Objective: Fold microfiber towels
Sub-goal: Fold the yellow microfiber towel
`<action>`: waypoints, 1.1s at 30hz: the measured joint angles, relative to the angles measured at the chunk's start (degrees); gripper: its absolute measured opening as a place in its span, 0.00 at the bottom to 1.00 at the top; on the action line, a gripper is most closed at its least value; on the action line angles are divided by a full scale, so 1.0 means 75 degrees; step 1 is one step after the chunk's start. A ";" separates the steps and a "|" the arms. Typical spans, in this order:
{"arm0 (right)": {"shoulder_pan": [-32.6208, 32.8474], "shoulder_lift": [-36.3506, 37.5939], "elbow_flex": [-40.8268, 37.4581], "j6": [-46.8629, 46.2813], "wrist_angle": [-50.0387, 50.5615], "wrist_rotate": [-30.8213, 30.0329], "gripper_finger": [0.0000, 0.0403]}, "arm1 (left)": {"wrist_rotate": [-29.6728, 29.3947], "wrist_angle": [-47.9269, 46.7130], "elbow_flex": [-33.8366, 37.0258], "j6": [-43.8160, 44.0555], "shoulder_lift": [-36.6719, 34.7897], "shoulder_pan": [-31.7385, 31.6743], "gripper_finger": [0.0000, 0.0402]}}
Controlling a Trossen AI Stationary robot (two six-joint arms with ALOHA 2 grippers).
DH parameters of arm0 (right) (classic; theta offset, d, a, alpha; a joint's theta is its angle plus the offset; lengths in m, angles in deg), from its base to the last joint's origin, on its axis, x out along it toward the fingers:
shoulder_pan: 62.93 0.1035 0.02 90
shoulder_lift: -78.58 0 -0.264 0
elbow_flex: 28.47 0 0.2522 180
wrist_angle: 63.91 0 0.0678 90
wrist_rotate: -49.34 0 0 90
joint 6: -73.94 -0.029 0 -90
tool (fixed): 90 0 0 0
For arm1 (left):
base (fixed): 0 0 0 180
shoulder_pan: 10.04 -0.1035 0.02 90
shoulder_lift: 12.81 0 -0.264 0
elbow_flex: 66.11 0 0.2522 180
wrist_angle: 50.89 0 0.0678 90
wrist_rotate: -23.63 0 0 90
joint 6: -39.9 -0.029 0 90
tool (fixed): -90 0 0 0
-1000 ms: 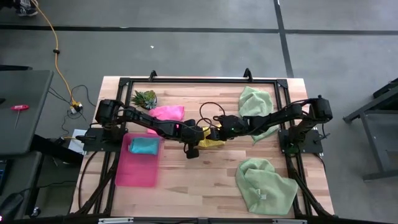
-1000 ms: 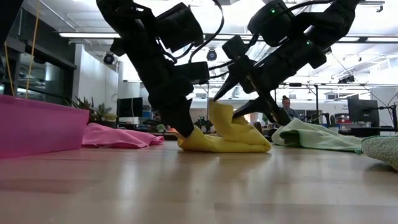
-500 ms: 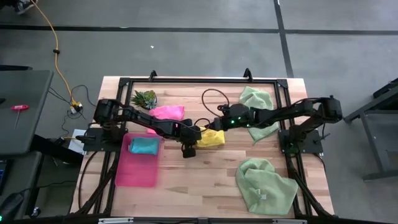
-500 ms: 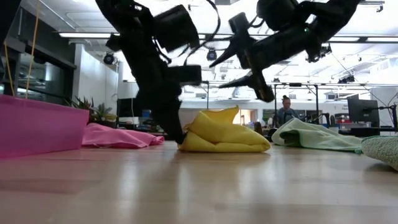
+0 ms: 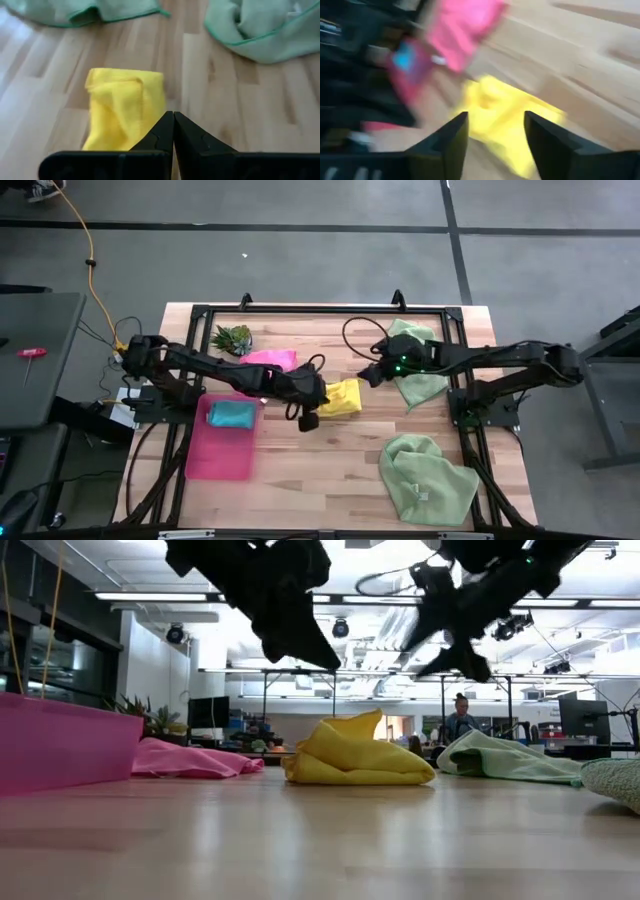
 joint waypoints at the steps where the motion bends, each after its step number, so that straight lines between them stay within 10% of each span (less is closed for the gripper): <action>1: 0.0001 0.0108 -0.0053 0.0063 0.0557 -0.0096 0.39 | 0.0000 0.0299 0.0010 0.0021 0.0065 0.0040 0.00; 7: 0.0153 0.0189 -0.0628 0.0152 0.1526 -0.0138 0.03 | 0.0253 0.1854 -0.0019 0.0439 0.0918 0.0191 0.00; 17: 0.0166 0.0225 -0.1099 -0.0171 0.0950 -0.0347 0.02 | -0.0452 0.1857 -0.1188 0.0602 0.2727 0.0111 0.00; 33: 0.0168 0.0283 -0.1100 -0.0184 0.0699 -0.0462 0.00 | -0.1237 0.0126 -0.1378 0.0484 0.2270 -0.0579 0.00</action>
